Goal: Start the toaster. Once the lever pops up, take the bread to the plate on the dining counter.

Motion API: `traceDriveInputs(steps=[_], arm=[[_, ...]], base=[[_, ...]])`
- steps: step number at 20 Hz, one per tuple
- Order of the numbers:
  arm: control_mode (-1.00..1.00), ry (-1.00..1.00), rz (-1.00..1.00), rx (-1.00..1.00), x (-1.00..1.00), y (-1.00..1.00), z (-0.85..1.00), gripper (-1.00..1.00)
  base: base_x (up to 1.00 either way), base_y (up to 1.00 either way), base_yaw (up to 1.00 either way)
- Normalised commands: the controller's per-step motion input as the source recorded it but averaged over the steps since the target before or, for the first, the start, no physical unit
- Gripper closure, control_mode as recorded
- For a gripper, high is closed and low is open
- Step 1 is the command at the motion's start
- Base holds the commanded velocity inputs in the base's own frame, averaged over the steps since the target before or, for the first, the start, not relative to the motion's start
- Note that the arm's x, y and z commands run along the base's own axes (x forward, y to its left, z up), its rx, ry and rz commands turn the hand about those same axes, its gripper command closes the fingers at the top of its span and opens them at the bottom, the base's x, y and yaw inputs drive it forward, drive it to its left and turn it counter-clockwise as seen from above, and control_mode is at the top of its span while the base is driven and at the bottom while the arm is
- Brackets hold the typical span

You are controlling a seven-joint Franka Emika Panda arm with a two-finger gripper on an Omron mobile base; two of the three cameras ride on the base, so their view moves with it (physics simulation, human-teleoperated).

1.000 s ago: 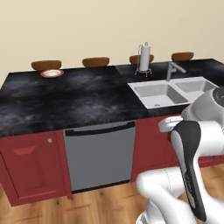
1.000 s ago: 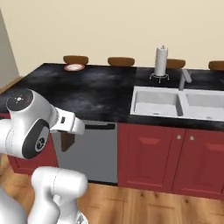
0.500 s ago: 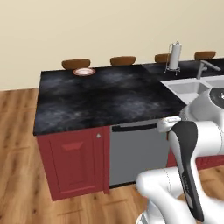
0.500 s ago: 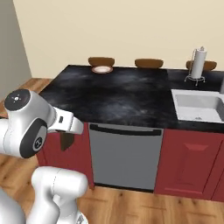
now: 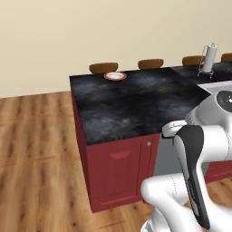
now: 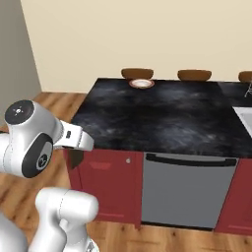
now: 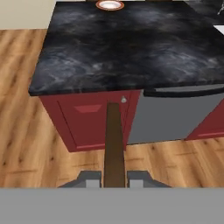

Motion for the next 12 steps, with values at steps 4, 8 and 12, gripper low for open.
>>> traceDriveInputs(steps=[4, 8, 12], arm=[[1.0, 0.0, 0.0, 0.0, 0.0, 0.0, 0.0, 1.0], [1.0, 0.0, 0.0, 0.0, 0.0, 0.0, 0.0, 1.0], [1.0, 0.0, 0.0, 0.0, 0.0, 0.0, 0.0, 1.0]], base=[[0.42, 1.0, -0.11], [0.39, 1.0, -0.13], [0.39, 1.0, -0.13]])
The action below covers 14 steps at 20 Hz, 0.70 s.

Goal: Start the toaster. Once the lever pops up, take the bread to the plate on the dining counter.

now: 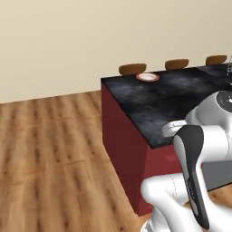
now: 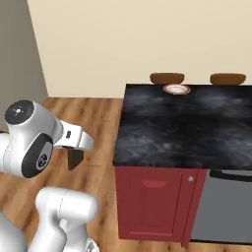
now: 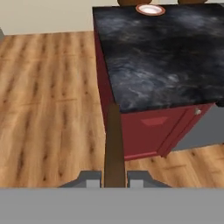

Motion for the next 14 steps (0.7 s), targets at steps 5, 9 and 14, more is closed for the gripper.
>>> traceDriveInputs(steps=[5, 9, 14], arm=[[1.0, 0.0, 0.0, 0.0, 0.0, 0.0, 0.0, 1.0], [1.0, 0.0, 0.0, 0.0, 0.0, 0.0, 0.0, 1.0], [1.0, 0.0, 0.0, 0.0, 0.0, 0.0, 0.0, 1.0]], base=[[0.45, 1.0, -0.23], [0.76, 1.0, -0.49], [0.94, 1.0, -0.53]])
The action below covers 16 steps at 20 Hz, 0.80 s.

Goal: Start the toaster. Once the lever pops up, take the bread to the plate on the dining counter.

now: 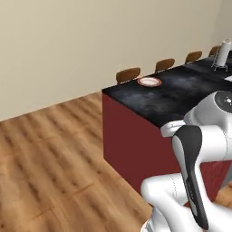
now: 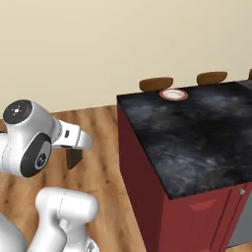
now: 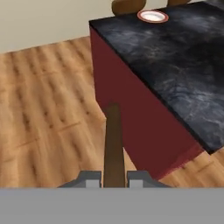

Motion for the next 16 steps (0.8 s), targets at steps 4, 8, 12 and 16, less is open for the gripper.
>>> traceDriveInputs(steps=[4, 8, 12, 16], arm=[[1.0, 0.0, 0.0, 0.0, 0.0, 0.0, 0.0, 1.0], [1.0, 0.0, 0.0, 0.0, 0.0, 0.0, 0.0, 1.0], [1.0, 0.0, 0.0, 0.0, 0.0, 0.0, 0.0, 1.0], [1.0, 0.0, 0.0, 0.0, 0.0, 0.0, 0.0, 1.0]], base=[[0.89, 1.0, -0.59], [0.68, 1.0, -0.63], [0.57, 1.0, -0.63], [0.36, 1.0, -0.61]])
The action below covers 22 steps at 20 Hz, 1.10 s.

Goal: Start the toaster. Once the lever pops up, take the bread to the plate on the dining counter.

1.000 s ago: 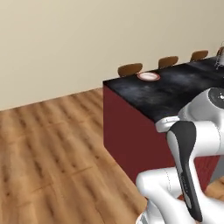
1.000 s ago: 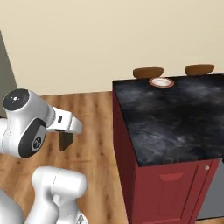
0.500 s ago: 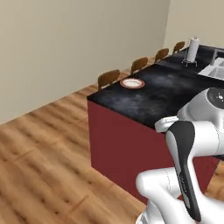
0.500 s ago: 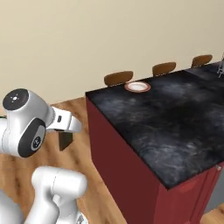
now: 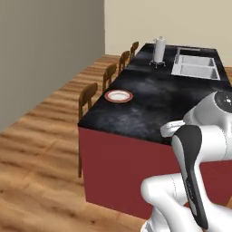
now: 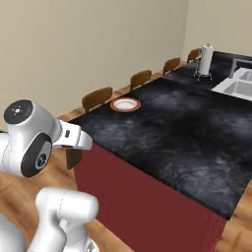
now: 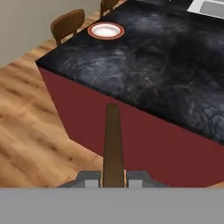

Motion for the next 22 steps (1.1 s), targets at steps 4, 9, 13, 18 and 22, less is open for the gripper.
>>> traceDriveInputs(steps=[4, 9, 13, 18, 22], arm=[[1.0, 0.0, 0.0, 0.0, 0.0, 0.0, 0.0, 1.0], [1.0, 0.0, 0.0, 0.0, 0.0, 0.0, 0.0, 1.0], [1.0, 0.0, 0.0, 0.0, 0.0, 0.0, 0.0, 1.0], [1.0, 0.0, 0.0, 0.0, 0.0, 0.0, 0.0, 1.0], [1.0, 0.0, 0.0, 0.0, 0.0, 0.0, 0.0, 1.0]], base=[[0.16, 1.0, -0.58], [0.08, 1.0, -0.59], [0.03, 1.0, -0.59], [0.02, 1.0, -0.59], [0.0, 1.0, -0.6]])
